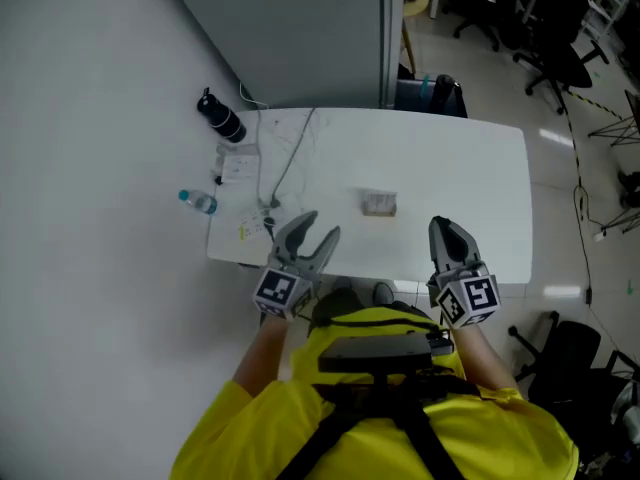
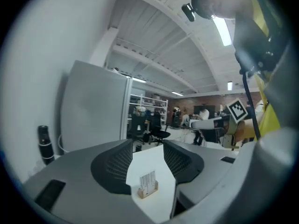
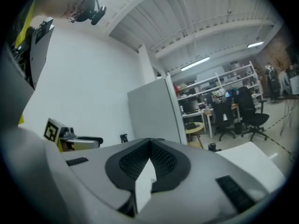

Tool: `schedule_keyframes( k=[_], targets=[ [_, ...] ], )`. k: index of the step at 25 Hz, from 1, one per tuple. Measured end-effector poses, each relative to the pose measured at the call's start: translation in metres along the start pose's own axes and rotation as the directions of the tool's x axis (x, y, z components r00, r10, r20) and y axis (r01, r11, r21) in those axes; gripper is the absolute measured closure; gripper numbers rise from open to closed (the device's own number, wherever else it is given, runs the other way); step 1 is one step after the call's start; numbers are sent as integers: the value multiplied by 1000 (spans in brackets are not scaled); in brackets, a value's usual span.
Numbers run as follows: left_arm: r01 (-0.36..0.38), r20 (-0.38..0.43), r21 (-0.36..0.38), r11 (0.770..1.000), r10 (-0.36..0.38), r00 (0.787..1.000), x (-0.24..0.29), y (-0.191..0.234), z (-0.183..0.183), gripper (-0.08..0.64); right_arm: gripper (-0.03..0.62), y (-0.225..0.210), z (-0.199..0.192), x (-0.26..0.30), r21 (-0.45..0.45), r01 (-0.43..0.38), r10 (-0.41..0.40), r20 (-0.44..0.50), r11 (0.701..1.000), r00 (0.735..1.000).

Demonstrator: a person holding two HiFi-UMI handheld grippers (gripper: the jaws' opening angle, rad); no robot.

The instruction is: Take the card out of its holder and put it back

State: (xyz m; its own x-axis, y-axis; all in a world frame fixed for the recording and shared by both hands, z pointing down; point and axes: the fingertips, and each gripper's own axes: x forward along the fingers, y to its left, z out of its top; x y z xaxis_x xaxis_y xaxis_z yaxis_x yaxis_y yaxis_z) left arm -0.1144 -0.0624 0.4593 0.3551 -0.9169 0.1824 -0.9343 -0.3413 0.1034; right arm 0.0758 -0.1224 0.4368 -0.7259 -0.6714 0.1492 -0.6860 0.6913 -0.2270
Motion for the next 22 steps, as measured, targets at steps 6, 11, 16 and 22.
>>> schedule_keyframes(
  k=[6, 11, 16, 22],
  targets=[
    [310, -205, 109, 944, -284, 937, 90, 6, -71, 325, 586, -3, -12, -9, 3, 98, -98, -19, 995, 995],
    [502, -399, 127, 855, -419, 815, 144, 20, -152, 391, 586, -6, -47, -4, 26, 153, -150, -91, 988, 984],
    [641, -496, 60, 765, -534, 684, 171, 27, -203, 391, 586, -2, -81, 6, 60, 189, -178, -151, 980, 972],
    [714, -502, 32, 699, -606, 616, 191, 18, -223, 447, 586, 1, -118, 4, 87, 225, -203, -211, 971, 956]
  ],
)
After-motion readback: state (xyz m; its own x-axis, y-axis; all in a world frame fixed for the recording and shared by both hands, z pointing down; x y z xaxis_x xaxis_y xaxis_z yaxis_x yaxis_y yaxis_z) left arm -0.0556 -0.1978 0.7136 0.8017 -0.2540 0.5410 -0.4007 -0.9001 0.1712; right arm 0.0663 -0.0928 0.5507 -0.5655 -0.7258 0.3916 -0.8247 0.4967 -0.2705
